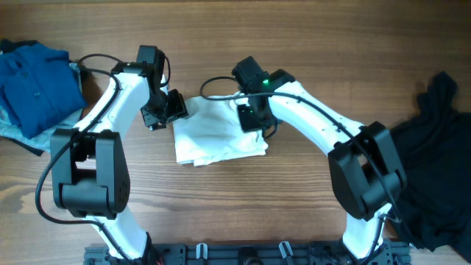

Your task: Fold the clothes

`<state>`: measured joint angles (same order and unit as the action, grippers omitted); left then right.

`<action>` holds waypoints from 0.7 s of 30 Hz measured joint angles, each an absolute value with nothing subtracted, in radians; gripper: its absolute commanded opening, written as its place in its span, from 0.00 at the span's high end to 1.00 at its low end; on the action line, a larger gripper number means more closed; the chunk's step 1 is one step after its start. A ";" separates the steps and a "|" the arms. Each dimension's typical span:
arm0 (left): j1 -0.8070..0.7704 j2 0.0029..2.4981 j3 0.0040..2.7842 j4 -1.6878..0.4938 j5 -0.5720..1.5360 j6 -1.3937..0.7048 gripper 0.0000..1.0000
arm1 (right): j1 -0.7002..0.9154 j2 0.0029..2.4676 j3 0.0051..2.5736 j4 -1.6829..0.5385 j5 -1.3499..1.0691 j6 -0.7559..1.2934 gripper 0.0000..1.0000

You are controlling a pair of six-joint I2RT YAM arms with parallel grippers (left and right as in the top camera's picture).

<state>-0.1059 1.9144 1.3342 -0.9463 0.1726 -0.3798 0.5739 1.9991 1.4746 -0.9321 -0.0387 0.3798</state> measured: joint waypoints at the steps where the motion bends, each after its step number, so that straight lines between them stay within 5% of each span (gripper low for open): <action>1: -0.106 1.914 1.334 -0.949 0.173 -0.380 0.38 | 0.553 1.999 1.474 -0.979 0.003 0.449 0.93; 8: -0.106 1.914 1.334 -0.958 0.173 -0.380 0.39 | 0.477 1.999 1.474 -1.015 0.057 0.548 0.70; 13: -0.106 1.914 1.377 -0.930 0.173 -0.371 0.36 | 0.477 1.991 1.476 -1.045 0.057 0.527 0.70; 21: -0.110 1.922 1.436 -0.619 0.173 -0.338 0.48 | 0.474 1.812 1.501 -1.043 -0.087 0.451 0.68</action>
<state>-0.1101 1.9224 1.4357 -0.6189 0.1734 -0.3378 0.4744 1.8118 1.5009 -1.0428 -0.0872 0.4511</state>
